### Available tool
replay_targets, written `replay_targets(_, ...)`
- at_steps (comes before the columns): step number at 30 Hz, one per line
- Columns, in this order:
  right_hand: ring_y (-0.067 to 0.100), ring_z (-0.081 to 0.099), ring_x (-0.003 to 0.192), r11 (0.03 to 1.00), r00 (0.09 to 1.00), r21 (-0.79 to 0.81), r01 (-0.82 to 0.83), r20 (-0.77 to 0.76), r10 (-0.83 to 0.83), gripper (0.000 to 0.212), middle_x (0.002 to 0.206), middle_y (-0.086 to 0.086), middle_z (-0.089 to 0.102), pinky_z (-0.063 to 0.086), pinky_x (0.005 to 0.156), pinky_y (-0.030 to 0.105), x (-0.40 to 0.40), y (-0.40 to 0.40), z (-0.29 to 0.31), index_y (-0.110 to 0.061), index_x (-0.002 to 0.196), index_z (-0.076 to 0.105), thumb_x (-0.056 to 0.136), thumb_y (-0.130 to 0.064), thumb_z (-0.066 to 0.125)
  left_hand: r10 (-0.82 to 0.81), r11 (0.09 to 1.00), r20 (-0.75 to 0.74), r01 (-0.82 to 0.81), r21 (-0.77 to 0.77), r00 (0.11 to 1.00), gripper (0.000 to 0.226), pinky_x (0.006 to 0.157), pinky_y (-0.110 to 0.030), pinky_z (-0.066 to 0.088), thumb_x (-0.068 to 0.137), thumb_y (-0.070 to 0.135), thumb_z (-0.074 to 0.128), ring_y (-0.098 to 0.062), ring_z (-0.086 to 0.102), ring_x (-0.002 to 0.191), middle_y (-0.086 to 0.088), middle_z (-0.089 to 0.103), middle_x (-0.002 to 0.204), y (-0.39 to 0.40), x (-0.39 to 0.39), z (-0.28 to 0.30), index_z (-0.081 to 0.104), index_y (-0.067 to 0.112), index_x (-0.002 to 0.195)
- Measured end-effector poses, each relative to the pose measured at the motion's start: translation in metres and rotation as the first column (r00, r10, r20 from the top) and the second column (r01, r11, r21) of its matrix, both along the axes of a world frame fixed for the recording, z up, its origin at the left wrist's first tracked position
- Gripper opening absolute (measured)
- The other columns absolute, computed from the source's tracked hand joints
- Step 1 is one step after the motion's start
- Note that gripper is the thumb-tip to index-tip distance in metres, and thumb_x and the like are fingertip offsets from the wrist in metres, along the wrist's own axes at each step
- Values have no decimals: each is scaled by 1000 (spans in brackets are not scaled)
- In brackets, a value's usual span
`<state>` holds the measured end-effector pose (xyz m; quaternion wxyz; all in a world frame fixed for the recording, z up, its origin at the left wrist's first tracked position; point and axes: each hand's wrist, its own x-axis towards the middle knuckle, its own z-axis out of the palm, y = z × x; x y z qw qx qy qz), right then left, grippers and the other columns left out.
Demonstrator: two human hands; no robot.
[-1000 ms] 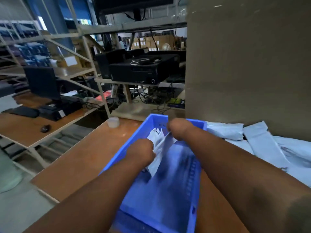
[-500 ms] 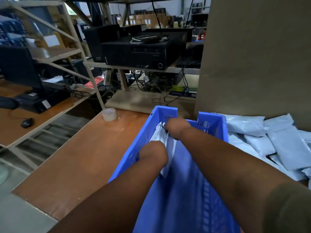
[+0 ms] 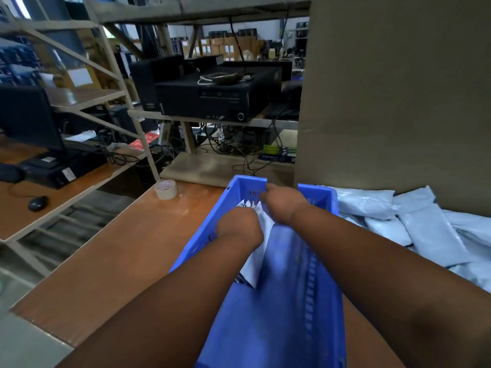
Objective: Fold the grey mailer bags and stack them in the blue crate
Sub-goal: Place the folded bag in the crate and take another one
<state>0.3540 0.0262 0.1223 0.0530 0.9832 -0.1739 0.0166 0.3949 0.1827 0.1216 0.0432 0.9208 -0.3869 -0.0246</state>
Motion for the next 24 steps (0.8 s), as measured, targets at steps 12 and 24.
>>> replay_targets(12, 32, 62, 103, 978, 944, -6, 206, 263, -198, 34, 113, 3, 60, 52, 79, 41, -289, -70, 18, -26, 122, 64, 91, -39, 67, -359, 912, 365, 406, -60, 859, 43, 91, -45, 47, 91, 49, 59, -34, 60, 115, -6, 63, 121, -109, -198, 31, 57, 22, 125)
replay_targets(24, 31, 58, 110, 860, 857, 77, 504, 79, -509, 39, 127, 5, 54, 49, 83, 41, -538, -159, -73, -27, 130, 56, 93, -39, 60, -595, 801, 149, 597, 35, 790, 50, 91, -45, 44, 93, 53, 60, -32, 55, 120, -4, 56, 127, -213, -401, -70, 51, 25, 133)
